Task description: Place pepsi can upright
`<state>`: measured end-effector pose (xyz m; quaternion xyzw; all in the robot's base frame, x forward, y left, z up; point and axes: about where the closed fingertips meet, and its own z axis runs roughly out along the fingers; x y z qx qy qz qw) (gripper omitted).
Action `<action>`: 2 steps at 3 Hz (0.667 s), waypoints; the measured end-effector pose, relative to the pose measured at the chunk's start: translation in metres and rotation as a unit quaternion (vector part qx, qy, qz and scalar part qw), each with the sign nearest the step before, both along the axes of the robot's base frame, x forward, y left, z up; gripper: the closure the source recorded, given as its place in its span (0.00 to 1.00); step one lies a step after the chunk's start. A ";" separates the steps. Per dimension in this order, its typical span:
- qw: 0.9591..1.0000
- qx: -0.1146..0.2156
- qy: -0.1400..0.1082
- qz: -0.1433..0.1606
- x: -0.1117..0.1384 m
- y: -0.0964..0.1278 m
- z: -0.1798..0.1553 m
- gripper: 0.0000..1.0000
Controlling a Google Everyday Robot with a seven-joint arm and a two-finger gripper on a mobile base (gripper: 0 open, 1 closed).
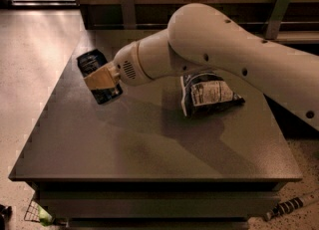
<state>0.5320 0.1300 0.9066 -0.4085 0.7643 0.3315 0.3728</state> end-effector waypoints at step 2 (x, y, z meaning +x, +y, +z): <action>0.985 0.019 -0.161 0.054 -0.023 0.020 -0.006 1.00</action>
Offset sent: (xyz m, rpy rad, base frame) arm -0.0280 0.0212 -0.0122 0.0484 -0.4903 0.1533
